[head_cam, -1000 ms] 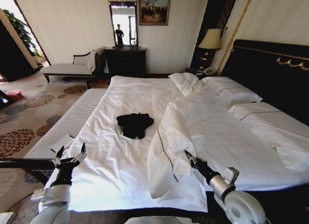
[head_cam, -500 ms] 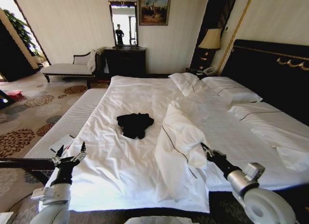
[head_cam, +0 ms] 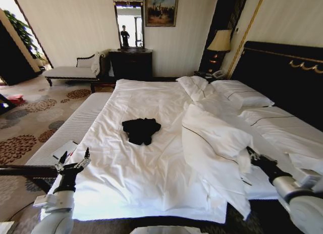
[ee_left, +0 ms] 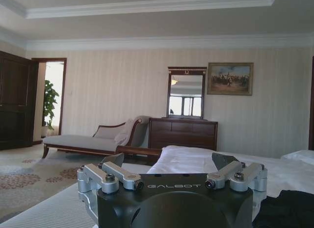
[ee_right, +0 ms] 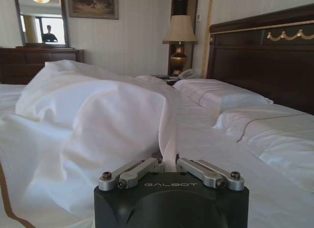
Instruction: Fold the clothes on the bed.
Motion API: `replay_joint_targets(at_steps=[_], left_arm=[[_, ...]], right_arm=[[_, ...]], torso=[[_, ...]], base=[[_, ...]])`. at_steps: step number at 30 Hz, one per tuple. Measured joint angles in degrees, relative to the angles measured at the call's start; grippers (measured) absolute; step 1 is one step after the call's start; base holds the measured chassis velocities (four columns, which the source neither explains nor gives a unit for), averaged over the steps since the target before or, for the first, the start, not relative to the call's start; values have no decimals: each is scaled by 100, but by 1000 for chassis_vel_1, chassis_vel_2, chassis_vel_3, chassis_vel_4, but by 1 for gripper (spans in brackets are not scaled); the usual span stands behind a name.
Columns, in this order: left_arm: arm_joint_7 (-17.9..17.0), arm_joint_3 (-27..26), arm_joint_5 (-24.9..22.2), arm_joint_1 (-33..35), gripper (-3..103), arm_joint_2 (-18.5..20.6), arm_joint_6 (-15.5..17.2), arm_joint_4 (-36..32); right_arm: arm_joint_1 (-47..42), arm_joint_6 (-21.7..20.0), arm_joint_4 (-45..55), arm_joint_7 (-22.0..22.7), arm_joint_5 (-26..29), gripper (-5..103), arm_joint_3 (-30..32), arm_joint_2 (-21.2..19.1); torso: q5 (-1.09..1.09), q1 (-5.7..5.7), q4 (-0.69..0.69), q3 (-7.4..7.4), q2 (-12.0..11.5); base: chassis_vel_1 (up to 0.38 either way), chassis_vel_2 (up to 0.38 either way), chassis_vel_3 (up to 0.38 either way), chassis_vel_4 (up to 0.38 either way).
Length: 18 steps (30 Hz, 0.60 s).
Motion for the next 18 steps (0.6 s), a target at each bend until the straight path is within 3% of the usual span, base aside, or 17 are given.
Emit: replay_joint_targets(at_steps=[18], left_arm=[[42,-34,-161,-83,100,53,-83,274]], right_arm=[[-141,445,-1480,70,-582,0,725,624]], torso=[[1,0,-3,-1,0]], base=[[0,0,0,0]])
